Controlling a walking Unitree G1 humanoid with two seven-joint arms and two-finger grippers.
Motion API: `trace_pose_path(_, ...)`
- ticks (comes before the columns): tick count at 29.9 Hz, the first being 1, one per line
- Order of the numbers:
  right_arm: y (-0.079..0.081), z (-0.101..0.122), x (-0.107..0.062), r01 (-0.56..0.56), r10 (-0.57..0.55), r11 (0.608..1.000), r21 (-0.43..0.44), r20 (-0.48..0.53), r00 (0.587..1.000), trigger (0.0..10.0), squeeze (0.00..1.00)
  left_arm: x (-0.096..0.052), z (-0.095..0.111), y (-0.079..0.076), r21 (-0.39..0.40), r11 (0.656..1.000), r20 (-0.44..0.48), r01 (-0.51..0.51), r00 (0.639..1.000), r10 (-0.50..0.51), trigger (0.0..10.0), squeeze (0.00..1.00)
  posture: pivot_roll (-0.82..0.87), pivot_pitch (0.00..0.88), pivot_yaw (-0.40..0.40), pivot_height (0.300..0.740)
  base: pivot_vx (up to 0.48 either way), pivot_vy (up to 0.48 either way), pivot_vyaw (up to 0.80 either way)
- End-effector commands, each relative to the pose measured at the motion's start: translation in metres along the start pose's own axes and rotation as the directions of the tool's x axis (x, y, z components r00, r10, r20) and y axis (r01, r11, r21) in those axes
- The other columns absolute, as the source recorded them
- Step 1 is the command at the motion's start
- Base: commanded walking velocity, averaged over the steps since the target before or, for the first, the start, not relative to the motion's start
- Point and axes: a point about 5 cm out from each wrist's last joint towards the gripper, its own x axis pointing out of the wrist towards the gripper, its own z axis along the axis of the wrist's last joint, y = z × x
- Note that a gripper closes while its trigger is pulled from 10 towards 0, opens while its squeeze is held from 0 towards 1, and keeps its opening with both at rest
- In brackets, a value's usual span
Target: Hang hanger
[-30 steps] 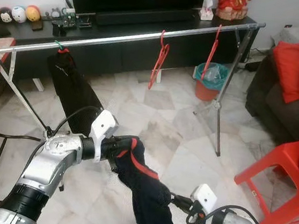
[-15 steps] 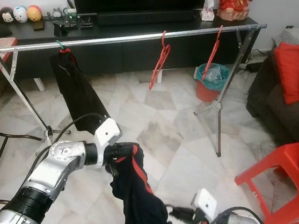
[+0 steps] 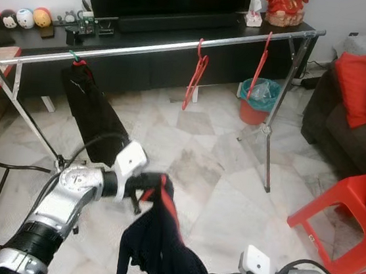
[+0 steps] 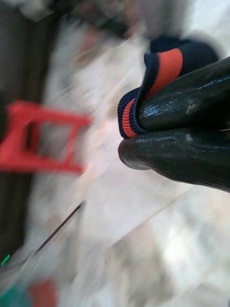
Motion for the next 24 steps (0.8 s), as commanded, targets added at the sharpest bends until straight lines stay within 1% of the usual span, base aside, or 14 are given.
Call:
trace_pose_path(1,-0.008,0.01,-0.005,0.039,-0.038,0.999,-0.035,0.024,0.999,0.0,0.0,-0.004,-0.01,-0.005,-0.001,0.999,-0.068,0.051,0.996,-0.051,10.0,0.0,-0.03,0.011,0.067,0.74,0.0,0.0,0.0)
trace_pose_path(3,-0.012,0.013,-0.011,0.06,-0.059,0.997,-0.042,0.031,0.998,0.0,0.0,-0.007,-0.02,-0.01,-0.002,0.996,-0.132,0.089,0.987,-0.089,10.0,0.0,-0.03,0.012,0.067,0.74,0.0,0.0,0.0)
trace_pose_path(5,-0.015,0.021,-0.018,0.04,-0.037,0.998,-0.052,0.052,0.998,0.0,0.0,-0.01,-0.03,-0.009,0.022,0.997,-0.187,0.07,0.98,-0.065,10.0,0.0,-0.03,0.014,0.064,0.74,0.0,0.0,0.0)
trace_pose_path(6,-0.014,0.022,-0.018,0.031,-0.028,0.998,-0.056,0.054,0.998,0.0,0.0,-0.01,-0.031,-0.007,0.022,0.998,-0.184,0.056,0.982,-0.051,10.0,0.0,-0.03,0.014,0.064,0.74,0.0,0.0,0.0)
trace_pose_path(9,-0.011,0.029,-0.018,-0.029,0.034,0.997,-0.077,0.066,0.997,0.0,0.0,-0.007,-0.026,0.0,0.034,0.999,-0.142,-0.018,0.99,0.023,10.0,0.0,-0.02,0.014,0.06,0.74,0.0,0.0,0.0)
trace_pose_path(10,-0.011,0.029,-0.018,-0.029,0.034,0.997,-0.077,0.066,0.997,0.0,0.0,-0.007,-0.026,0.0,0.034,0.999,-0.142,-0.018,0.99,0.023,10.0,0.0,-0.02,0.014,0.06,0.74,0.0,0.0,0.0)
trace_pose_path(13,-0.006,0.035,-0.016,-0.105,0.111,0.987,-0.123,0.042,0.993,0.0,0.0,-0.003,-0.015,0.015,0.098,0.982,-0.081,-0.163,0.982,0.171,10.0,0.0,-0.02,0.015,0.058,0.74,0.0,0.0,0.0)
trace_pose_path(14,-0.006,0.035,-0.016,-0.105,0.111,0.987,-0.123,0.042,0.993,0.0,0.0,-0.003,-0.015,0.015,0.098,0.982,-0.081,-0.163,0.982,0.171,10.0,0.0,-0.02,0.015,0.058,0.74,0.0,0.0,0.0)
trace_pose_path(15,-0.005,0.035,-0.016,-0.13,0.135,0.983,-0.132,0.027,0.991,0.0,0.0,-0.004,-0.01,0.023,0.111,0.966,-0.053,-0.234,0.969,0.241,10.0,0.0,-0.02,0.015,0.056,0.74,0.0,0.0,0.0)
trace_pose_path(16,-0.005,0.035,-0.016,-0.13,0.135,0.983,-0.132,0.027,0.991,0.0,0.0,-0.004,-0.01,0.023,0.111,0.966,-0.053,-0.234,0.969,0.241,10.0,0.0,-0.02,0.015,0.056,0.74,0.0,0.0,0.0)
trace_pose_path(18,-0.002,0.035,-0.018,-0.164,0.166,0.976,-0.14,0.003,0.986,0.0,0.0,-0.006,0.0,0.035,0.104,0.937,0.013,-0.333,0.942,0.334,10.0,0.0,-0.02,0.017,0.053,0.74,0.0,0.0,0.0)
trace_pose_path(20,-0.002,0.034,-0.018,-0.17,0.17,0.975,-0.142,-0.011,0.985,0.0,0.0,-0.007,0.004,0.038,0.101,0.929,0.036,-0.356,0.934,0.354,10.0,0.0,-0.02,0.017,0.053,0.74,0.0,0.0,0.0)
trace_pose_path(21,-0.001,0.031,-0.019,-0.177,0.172,0.973,-0.146,-0.046,0.984,0.0,0.0,-0.009,0.012,0.042,0.072,0.925,0.081,-0.373,0.927,0.367,10.0,0.0,-0.02,0.019,0.052,0.74,0.0,0.0,0.0)
trace_pose_path(24,-0.002,0.029,-0.02,-0.164,0.156,0.976,-0.146,-0.065,0.986,0.0,0.0,-0.008,0.016,0.039,0.044,0.944,0.114,-0.327,0.94,0.321,10.0,0.0,-0.02,0.019,0.052,0.74,0.0,0.0,0.0)
